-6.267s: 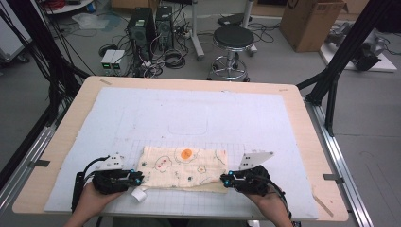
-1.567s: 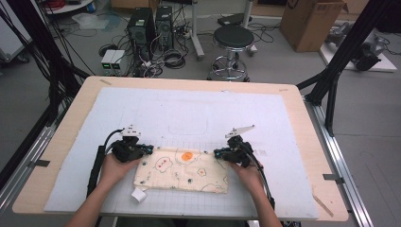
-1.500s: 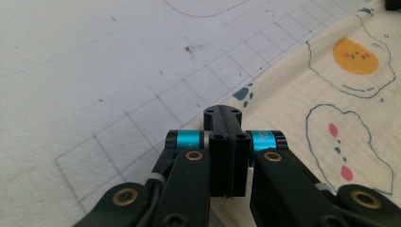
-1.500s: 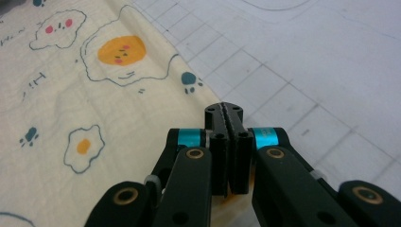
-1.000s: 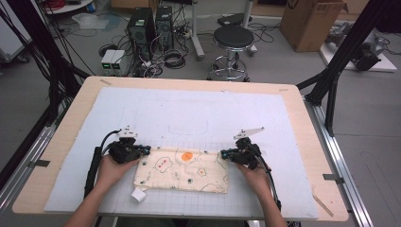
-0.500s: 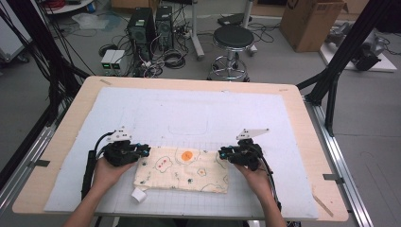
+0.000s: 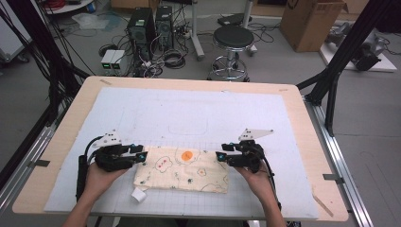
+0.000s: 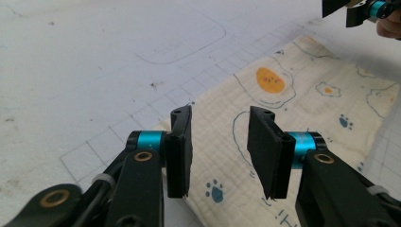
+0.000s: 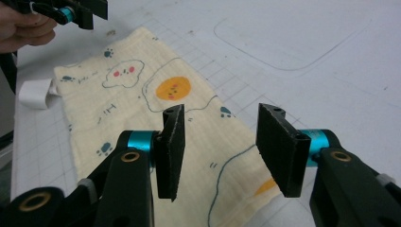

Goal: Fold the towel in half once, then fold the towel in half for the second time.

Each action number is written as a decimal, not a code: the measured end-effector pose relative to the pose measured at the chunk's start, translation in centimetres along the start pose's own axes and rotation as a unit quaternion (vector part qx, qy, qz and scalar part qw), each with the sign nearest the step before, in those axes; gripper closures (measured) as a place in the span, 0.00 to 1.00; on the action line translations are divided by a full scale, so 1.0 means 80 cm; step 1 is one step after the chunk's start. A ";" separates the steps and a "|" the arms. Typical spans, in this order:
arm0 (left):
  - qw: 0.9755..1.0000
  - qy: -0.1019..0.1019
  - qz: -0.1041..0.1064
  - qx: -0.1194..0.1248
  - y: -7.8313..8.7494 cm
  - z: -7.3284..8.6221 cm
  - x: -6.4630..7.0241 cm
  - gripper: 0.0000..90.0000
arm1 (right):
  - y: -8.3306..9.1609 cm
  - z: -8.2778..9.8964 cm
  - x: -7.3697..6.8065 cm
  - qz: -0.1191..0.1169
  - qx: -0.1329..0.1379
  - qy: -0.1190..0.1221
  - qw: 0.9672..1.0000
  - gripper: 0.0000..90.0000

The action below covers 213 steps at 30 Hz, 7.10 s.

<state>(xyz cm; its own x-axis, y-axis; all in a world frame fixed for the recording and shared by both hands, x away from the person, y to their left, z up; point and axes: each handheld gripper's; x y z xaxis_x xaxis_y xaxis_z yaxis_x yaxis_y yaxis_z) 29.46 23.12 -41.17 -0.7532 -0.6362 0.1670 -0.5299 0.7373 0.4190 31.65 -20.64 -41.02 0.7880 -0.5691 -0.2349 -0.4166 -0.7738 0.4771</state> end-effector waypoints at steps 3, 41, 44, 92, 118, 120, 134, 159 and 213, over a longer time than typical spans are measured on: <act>1.000 -0.007 -0.004 0.003 0.004 0.001 0.001 0.61 | 0.002 -0.001 -0.002 0.007 0.002 0.000 1.000 0.51; 0.998 0.015 -0.054 0.001 -0.013 0.007 -0.020 0.52 | -0.013 -0.002 0.005 0.051 -0.034 0.006 0.998 0.50; 0.998 0.026 -0.063 0.004 -0.015 0.008 -0.027 0.52 | -0.016 -0.002 0.011 0.060 -0.038 0.005 0.997 0.51; 0.994 0.058 -0.063 -0.070 -0.057 0.015 -0.035 0.73 | -0.033 0.015 0.032 0.058 -0.100 -0.052 0.992 0.78; 0.992 0.082 -0.075 -0.054 -0.063 -0.024 -0.056 0.94 | -0.033 -0.024 0.061 0.058 -0.092 -0.057 0.992 0.95; 0.992 0.088 -0.076 -0.048 -0.068 -0.029 -0.060 0.94 | -0.035 -0.032 0.070 0.063 -0.096 -0.063 0.991 0.95; 0.987 0.130 -0.087 -0.033 -0.086 -0.051 -0.102 0.94 | -0.050 -0.070 0.115 0.075 -0.075 -0.101 0.989 0.95; 0.989 0.114 -0.088 -0.033 -0.086 -0.049 -0.094 0.94 | -0.051 -0.055 0.115 0.064 -0.070 -0.111 0.989 0.95; 0.998 0.027 -0.051 -0.036 -0.035 -0.016 -0.030 0.94 | -0.006 -0.016 0.052 0.010 -0.042 -0.064 0.997 0.94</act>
<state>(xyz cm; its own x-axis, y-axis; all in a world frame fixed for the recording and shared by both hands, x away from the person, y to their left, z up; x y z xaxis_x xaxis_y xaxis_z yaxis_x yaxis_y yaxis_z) 33.30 22.29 -41.61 -0.6736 -0.7199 0.1671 -0.5722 0.6511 0.4987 35.72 -22.25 -41.11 0.7127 -0.6196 -0.3288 -0.3878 -0.7386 0.5514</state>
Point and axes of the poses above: each handheld gripper's, and its own axes: y roughly backward along the jaws, z roughly out of its underside, x roughly to its right, and after that the axes turned 3 degrees about x, right-handed
